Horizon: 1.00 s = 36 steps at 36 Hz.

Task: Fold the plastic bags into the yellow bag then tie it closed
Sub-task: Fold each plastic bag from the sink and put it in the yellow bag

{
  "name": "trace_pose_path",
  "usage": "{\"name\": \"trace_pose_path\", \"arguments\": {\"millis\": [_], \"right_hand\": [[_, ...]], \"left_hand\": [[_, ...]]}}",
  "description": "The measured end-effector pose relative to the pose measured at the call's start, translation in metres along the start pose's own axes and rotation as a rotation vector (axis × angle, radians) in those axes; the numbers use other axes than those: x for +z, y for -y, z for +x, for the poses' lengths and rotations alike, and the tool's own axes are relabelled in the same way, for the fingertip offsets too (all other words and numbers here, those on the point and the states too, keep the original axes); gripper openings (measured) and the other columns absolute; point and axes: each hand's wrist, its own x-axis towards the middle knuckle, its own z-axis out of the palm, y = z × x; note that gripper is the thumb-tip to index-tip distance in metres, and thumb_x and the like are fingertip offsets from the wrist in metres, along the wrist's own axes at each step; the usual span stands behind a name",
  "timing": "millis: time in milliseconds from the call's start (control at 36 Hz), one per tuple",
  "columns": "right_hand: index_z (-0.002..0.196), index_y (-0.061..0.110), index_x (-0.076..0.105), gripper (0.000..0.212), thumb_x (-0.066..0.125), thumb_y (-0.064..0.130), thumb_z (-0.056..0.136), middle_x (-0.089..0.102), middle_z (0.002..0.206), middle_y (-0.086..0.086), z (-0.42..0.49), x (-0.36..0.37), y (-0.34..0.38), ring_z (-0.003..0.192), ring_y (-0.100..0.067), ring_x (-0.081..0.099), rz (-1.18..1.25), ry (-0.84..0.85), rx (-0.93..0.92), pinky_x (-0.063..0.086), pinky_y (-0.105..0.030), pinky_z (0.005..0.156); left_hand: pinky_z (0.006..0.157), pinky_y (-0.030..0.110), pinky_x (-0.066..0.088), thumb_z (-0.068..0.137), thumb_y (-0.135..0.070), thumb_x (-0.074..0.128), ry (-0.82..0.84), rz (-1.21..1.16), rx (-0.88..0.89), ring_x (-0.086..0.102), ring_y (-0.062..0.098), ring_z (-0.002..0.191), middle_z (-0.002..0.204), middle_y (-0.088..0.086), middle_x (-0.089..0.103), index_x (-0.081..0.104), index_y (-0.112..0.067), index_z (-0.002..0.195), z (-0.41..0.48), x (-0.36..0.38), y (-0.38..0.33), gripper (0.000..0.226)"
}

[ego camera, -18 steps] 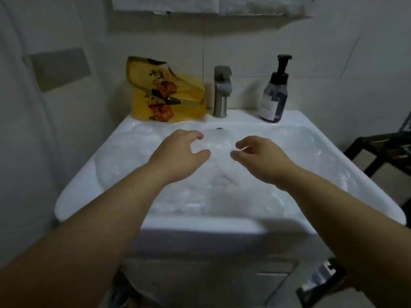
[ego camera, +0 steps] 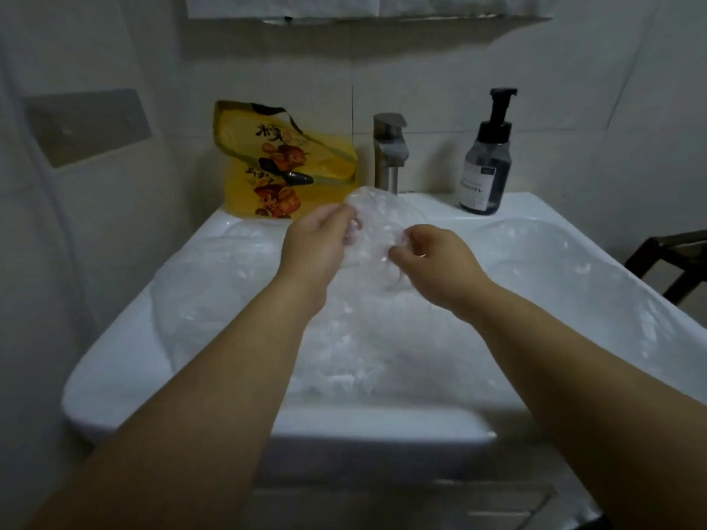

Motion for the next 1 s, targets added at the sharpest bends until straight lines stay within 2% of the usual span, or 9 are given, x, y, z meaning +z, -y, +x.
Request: {"name": "trace_pose_path", "arguments": {"millis": [111, 167, 333, 444, 611, 722, 778, 889, 1000], "right_hand": [[0.091, 0.004, 0.063, 0.021, 0.05, 0.02, 0.095, 0.063, 0.084, -0.012, 0.023, 0.005, -0.001, 0.072, -0.017, 0.054, 0.287, -0.099, 0.079, 0.043, -0.029, 0.066], [0.099, -0.001, 0.063, 0.024, 0.05, 0.018, 0.096, 0.065, 0.093, -0.019, 0.027, 0.006, -0.001, 0.078, -0.021, 0.058, 0.509, -0.086, 0.156, 0.049, -0.035, 0.073], [0.113, 0.002, 0.063, 0.028, 0.05, 0.021, 0.098, 0.069, 0.106, -0.02, 0.017, 0.008, -0.004, 0.094, -0.031, 0.068, 1.004, 0.166, 0.289, 0.057, -0.038, 0.074], [0.109, 0.011, 0.065, 0.033, 0.046, 0.035, 0.098, 0.072, 0.101, -0.014, 0.009, 0.005, -0.002, 0.089, -0.029, 0.07, 1.093, 0.181, 0.338, 0.057, -0.039, 0.078], [0.127, 0.022, 0.045, 0.059, 0.063, 0.054, 0.08, 0.065, 0.11, -0.005, 0.002, 0.0, 0.002, 0.094, -0.022, 0.068, 0.941, 0.167, 0.154, 0.056, -0.039, 0.08], [0.13, 0.018, 0.05, 0.046, 0.067, 0.018, 0.087, 0.067, 0.107, -0.001, -0.001, 0.015, 0.001, 0.094, -0.019, 0.067, 0.626, 0.076, 0.116, 0.056, -0.033, 0.084], [0.119, 0.014, 0.059, 0.027, 0.059, 0.012, 0.092, 0.068, 0.101, 0.0, 0.001, 0.016, 0.001, 0.092, -0.018, 0.067, 0.638, -0.013, 0.132, 0.055, -0.029, 0.082], [0.12, 0.013, 0.059, 0.035, 0.054, -0.004, 0.09, 0.067, 0.107, -0.006, 0.008, 0.011, -0.001, 0.098, -0.024, 0.066, 0.822, -0.084, 0.229, 0.055, -0.039, 0.09], [0.121, 0.012, 0.058, 0.041, 0.047, -0.011, 0.088, 0.066, 0.103, -0.005, 0.009, 0.01, 0.003, 0.092, -0.023, 0.067, 0.947, -0.088, 0.298, 0.057, -0.038, 0.084]], "left_hand": [[0.084, 0.03, 0.047, 0.093, -0.04, 0.058, -0.019, -0.158, -0.076, 0.059, 0.014, 0.097, 0.097, -0.01, 0.064, 0.064, -0.032, 0.095, 0.021, 0.001, 0.007, 0.01], [0.095, 0.034, 0.046, 0.088, -0.052, 0.06, 0.066, -0.182, -0.068, 0.058, 0.012, 0.111, 0.113, -0.013, 0.064, 0.058, -0.036, 0.115, 0.026, -0.003, 0.012, 0.031], [0.088, 0.035, 0.052, 0.077, -0.049, 0.07, 0.313, -0.185, -0.084, 0.067, 0.014, 0.105, 0.114, -0.006, 0.071, 0.06, -0.028, 0.125, 0.016, -0.013, 0.024, 0.053], [0.084, 0.037, 0.056, 0.087, -0.029, 0.069, 0.134, -0.031, -0.075, 0.07, 0.019, 0.092, 0.095, 0.001, 0.075, 0.07, -0.022, 0.098, 0.002, -0.008, 0.025, 0.013], [0.071, 0.026, 0.051, 0.087, -0.04, 0.066, -0.125, 0.087, 0.004, 0.063, 0.012, 0.085, 0.088, -0.006, 0.067, 0.064, -0.024, 0.083, -0.002, -0.01, 0.021, 0.016], [0.08, 0.036, 0.054, 0.085, -0.042, 0.068, -0.136, 0.045, -0.015, 0.065, 0.019, 0.088, 0.085, -0.002, 0.067, 0.063, -0.022, 0.077, -0.003, -0.011, 0.016, 0.022], [0.088, 0.042, 0.054, 0.081, -0.041, 0.073, -0.131, -0.02, -0.038, 0.066, 0.024, 0.092, 0.084, 0.0, 0.069, 0.065, -0.021, 0.072, -0.003, -0.013, 0.015, 0.023], [0.095, 0.047, 0.052, 0.077, -0.028, 0.077, -0.072, -0.201, -0.078, 0.066, 0.023, 0.098, 0.096, 0.003, 0.072, 0.068, -0.022, 0.075, -0.001, -0.019, 0.016, 0.011], [0.072, 0.036, 0.049, 0.08, -0.025, 0.075, -0.097, -0.151, -0.112, 0.059, 0.024, 0.085, 0.091, 0.007, 0.065, 0.059, -0.015, 0.083, 0.002, -0.02, 0.023, 0.019]]}}
